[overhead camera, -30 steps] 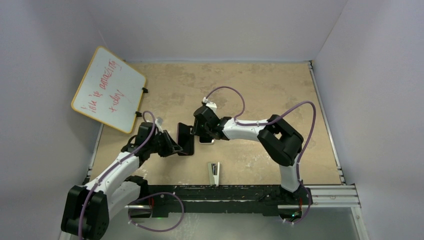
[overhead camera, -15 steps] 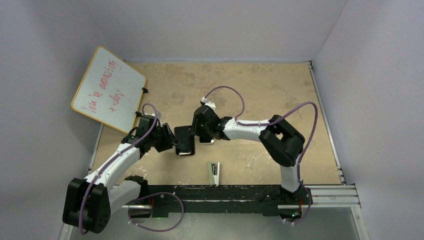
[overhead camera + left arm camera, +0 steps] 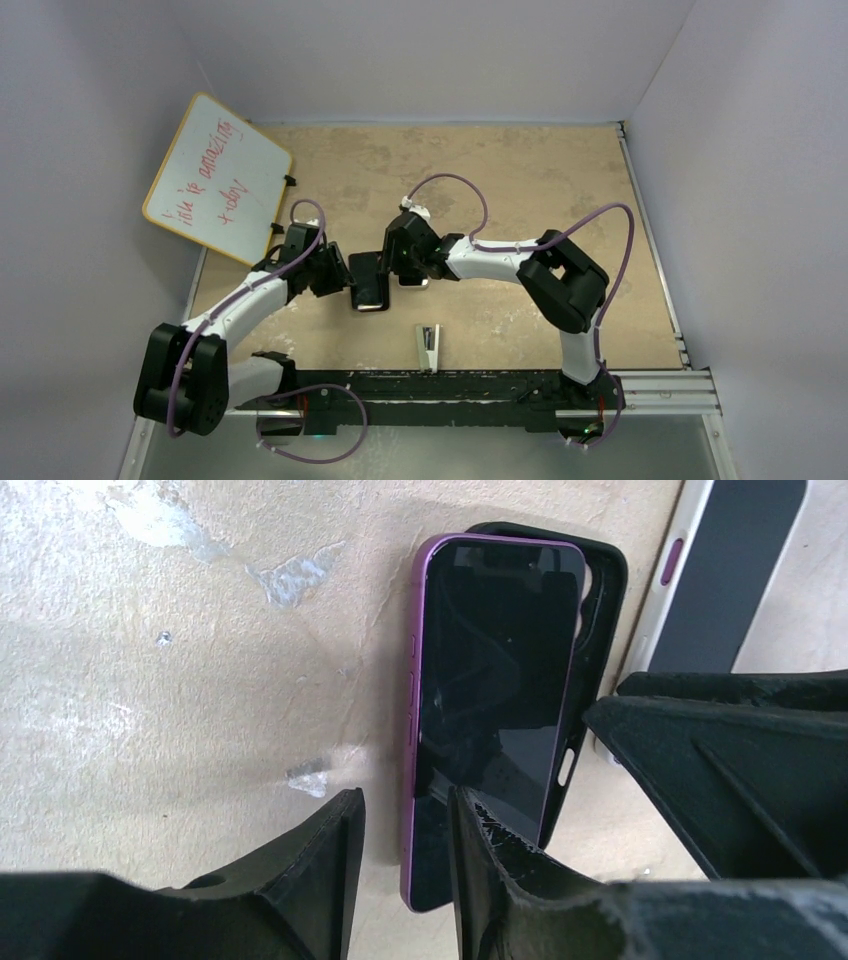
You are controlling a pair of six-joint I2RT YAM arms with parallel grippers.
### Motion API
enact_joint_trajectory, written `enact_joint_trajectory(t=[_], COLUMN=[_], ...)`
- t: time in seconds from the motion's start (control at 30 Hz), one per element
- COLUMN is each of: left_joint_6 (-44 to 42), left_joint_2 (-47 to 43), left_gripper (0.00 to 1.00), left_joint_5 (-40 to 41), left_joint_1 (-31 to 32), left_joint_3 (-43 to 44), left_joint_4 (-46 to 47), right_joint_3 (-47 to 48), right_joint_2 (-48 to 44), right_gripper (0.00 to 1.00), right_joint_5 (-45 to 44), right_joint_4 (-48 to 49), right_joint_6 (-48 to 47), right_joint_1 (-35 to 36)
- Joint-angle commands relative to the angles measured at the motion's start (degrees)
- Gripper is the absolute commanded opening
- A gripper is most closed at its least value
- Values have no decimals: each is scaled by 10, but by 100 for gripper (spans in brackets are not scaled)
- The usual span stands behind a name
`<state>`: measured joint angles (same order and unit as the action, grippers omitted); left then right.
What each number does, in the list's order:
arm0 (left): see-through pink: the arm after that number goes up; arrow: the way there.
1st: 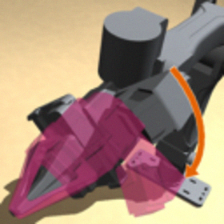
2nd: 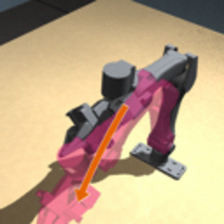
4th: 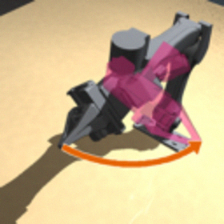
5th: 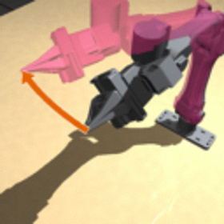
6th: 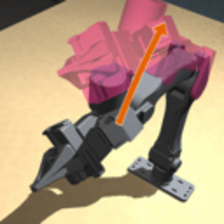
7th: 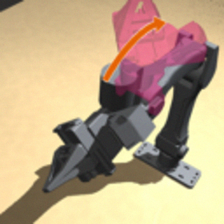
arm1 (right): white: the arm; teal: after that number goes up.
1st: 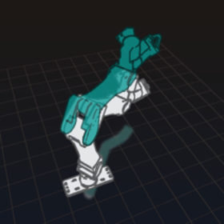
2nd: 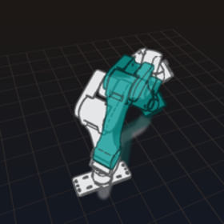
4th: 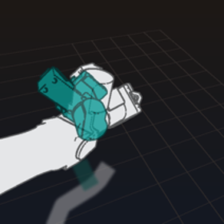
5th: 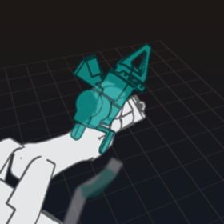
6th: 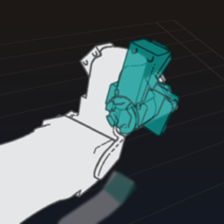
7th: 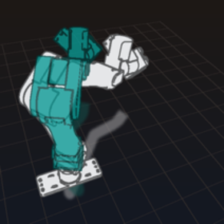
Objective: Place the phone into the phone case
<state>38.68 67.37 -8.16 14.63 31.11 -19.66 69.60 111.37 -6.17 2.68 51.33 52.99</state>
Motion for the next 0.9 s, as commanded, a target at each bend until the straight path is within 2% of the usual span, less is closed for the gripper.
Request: enact_joint_trajectory(t=[0.0,0.13,0.17,0.33,0.5,0.6,0.77,0.87], left_joint_6=[-14,-19,-23,-41,-51,-44,-41,-46], left_joint_2=[26,38,41,56,58,58,40,42], left_gripper=[36,19,17,16,16,19,40,43], left_joint_5=[2,-12,-18,-47,-79,-92,-41,-7], left_joint_1=[-7,-9,-9,-9,-9,-9,-10,-13], left_joint_3=[24,23,23,26,23,26,62,76], left_joint_4=[39,55,60,74,90,93,25,-1], right_joint_3=[14,19,23,34,29,26,15,15], right_joint_2=[10,20,23,35,40,42,27,27], right_gripper=[51,51,51,50,42,39,36,35], right_joint_5=[9,12,12,14,29,31,30,32], right_joint_4=[-5,-8,-8,-9,16,11,-1,-9], right_joint_6=[-10,-11,-12,-15,-31,-34,-33,-28], right_joint_1=[6,8,9,11,12,12,12,12])
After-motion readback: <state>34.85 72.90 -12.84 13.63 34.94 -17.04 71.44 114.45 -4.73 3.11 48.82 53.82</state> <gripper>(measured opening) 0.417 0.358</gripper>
